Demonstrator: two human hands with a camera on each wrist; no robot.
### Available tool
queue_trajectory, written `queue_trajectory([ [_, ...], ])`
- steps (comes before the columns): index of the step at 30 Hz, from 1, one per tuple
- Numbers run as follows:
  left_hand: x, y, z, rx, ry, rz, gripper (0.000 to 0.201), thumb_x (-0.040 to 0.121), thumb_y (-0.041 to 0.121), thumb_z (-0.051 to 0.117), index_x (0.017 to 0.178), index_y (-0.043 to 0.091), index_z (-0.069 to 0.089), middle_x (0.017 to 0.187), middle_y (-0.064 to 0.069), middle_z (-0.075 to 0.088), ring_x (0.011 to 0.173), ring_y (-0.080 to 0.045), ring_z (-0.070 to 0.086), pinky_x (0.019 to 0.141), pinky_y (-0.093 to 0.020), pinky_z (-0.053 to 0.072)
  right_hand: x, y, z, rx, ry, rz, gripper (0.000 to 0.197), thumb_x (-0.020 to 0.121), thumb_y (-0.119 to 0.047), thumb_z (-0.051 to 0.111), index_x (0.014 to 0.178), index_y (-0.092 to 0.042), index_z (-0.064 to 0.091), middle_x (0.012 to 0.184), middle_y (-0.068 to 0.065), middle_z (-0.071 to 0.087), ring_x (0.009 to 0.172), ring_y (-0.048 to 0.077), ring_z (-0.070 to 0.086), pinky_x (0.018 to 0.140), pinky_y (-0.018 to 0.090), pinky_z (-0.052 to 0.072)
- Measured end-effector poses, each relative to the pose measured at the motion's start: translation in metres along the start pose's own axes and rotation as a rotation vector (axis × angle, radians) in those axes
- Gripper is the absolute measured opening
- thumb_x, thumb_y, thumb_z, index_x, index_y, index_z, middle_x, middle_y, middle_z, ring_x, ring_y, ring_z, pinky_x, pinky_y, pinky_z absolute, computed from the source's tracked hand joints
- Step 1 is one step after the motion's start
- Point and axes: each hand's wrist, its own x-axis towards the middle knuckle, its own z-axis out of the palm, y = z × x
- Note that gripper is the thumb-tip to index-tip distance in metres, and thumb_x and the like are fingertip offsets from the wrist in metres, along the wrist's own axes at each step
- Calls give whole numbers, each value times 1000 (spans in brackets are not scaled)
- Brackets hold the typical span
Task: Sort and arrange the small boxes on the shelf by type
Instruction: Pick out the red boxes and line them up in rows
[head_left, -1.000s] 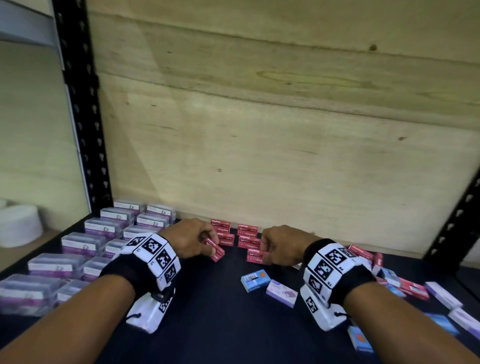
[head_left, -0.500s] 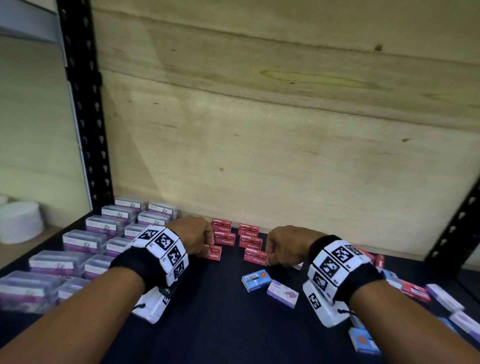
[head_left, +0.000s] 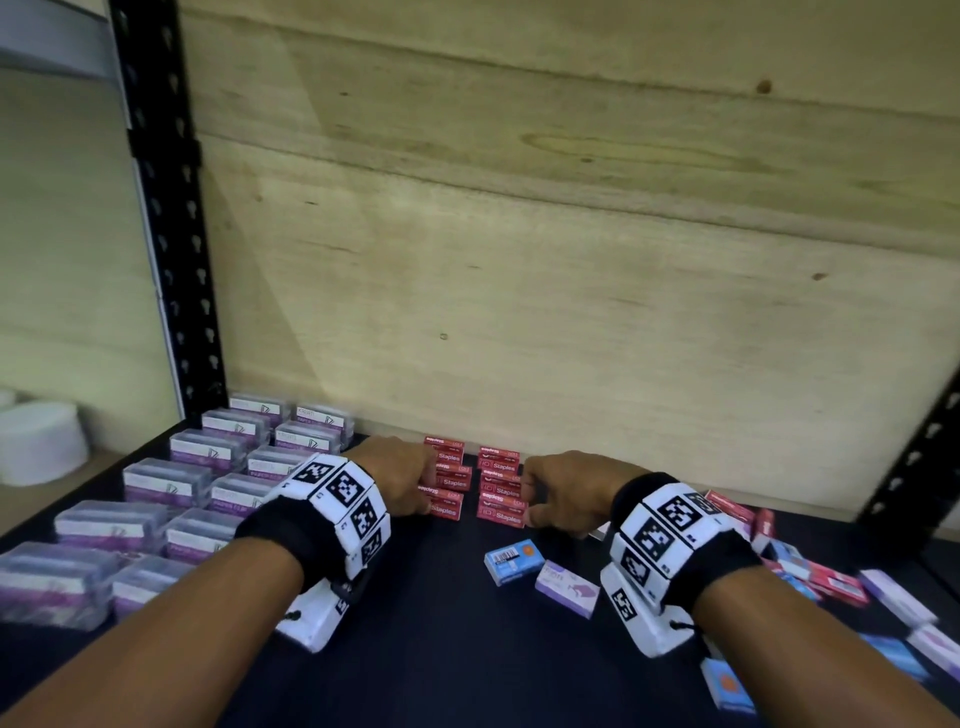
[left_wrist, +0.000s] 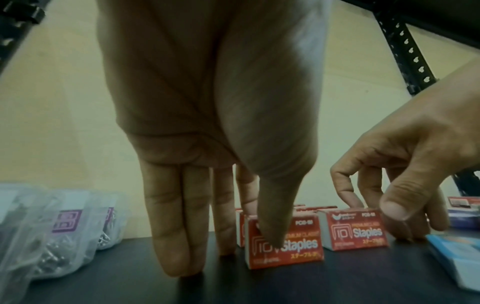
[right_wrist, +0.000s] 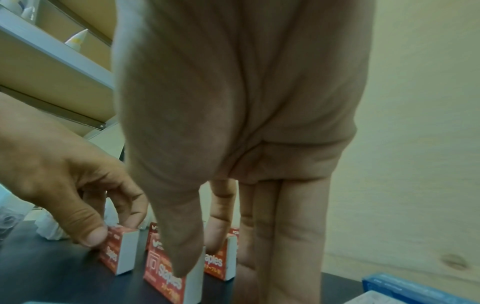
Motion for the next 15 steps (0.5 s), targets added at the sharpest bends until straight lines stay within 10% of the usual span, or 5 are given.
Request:
queue_trajectory([
  [15, -3, 10, -1, 82, 19, 50, 25, 96, 39, 55, 118, 28, 51, 111, 3, 60, 89, -15, 47, 78, -24, 36, 4, -1, 2, -42, 1, -8, 10, 98, -29, 58, 106, -27, 53, 88, -10, 55, 67, 4, 48, 59, 22, 36],
])
